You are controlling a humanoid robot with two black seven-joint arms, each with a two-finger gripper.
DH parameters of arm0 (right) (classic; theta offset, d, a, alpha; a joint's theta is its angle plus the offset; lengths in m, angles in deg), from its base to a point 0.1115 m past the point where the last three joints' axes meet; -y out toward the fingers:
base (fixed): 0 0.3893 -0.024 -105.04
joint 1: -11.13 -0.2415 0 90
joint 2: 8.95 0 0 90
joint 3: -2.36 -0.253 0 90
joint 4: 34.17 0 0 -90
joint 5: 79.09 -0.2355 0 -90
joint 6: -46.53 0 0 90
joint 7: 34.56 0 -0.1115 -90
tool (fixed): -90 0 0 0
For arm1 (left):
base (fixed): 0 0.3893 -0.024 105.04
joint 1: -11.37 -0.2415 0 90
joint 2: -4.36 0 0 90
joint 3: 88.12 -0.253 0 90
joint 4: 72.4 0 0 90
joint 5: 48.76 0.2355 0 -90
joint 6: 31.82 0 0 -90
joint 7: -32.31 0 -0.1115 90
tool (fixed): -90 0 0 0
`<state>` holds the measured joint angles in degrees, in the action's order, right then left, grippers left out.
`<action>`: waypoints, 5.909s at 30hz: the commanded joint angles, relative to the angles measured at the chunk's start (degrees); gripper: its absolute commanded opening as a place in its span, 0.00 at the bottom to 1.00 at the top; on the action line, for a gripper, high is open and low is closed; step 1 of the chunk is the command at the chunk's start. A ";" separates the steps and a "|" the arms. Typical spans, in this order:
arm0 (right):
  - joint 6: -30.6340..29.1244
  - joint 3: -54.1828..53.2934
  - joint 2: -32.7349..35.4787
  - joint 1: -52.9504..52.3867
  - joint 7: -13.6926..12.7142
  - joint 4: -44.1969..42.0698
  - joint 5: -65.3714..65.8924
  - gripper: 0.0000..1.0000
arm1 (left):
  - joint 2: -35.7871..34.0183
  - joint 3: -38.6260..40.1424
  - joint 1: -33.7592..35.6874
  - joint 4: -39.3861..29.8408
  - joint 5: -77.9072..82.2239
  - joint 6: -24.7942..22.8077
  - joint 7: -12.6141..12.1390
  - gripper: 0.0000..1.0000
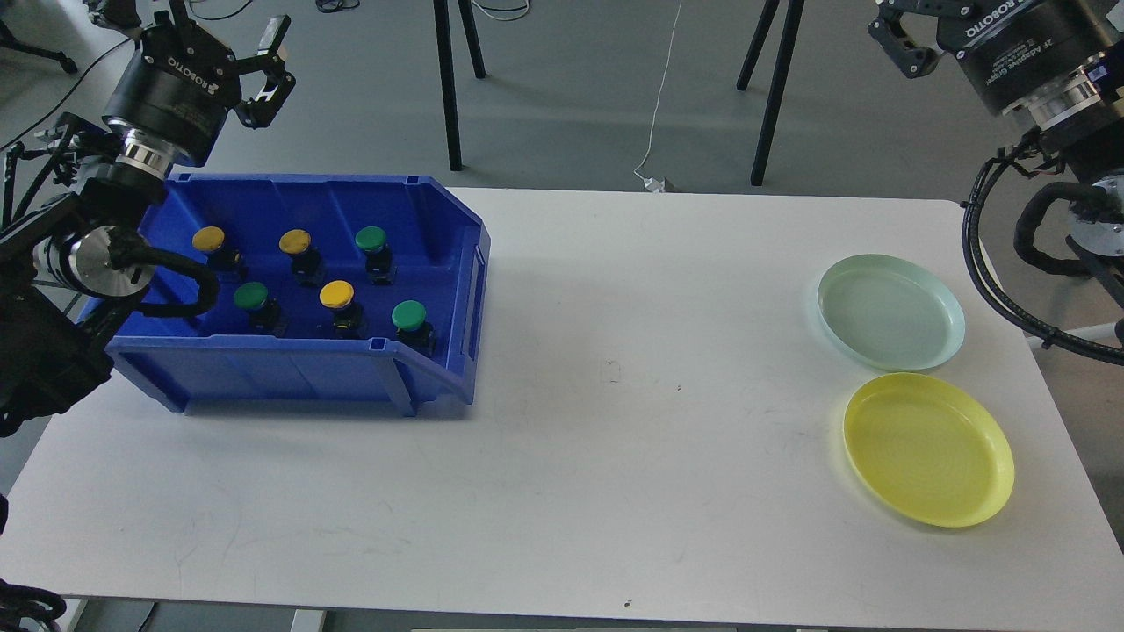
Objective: Pass button and place on color plate
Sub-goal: 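Reach the left gripper down into the blue bin toward a yellow-capped button, then close the left gripper on the yellow-capped button, then lift the button out of the bin and extend the left arm toward the table center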
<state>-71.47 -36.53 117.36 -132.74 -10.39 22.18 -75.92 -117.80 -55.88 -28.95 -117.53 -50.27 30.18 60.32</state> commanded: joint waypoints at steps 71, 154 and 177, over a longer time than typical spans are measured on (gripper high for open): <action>0.00 -14.11 9.12 23.10 3.16 6.66 -0.18 0.99 | 2.89 -87.34 39.79 -6.38 49.93 15.08 0.00 0.99; 0.00 -14.11 8.51 26.09 3.25 6.31 -0.18 0.99 | 5.36 -86.91 28.98 3.56 49.76 15.52 0.00 0.06; 0.00 -14.19 7.89 26.00 3.25 6.40 -0.18 0.99 | -19.40 -68.49 57.27 -18.92 49.67 0.00 0.00 0.03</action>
<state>-71.47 -50.64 125.64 -106.64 -7.13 28.49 -76.10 -131.47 -133.96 24.81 -131.66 0.21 36.76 60.30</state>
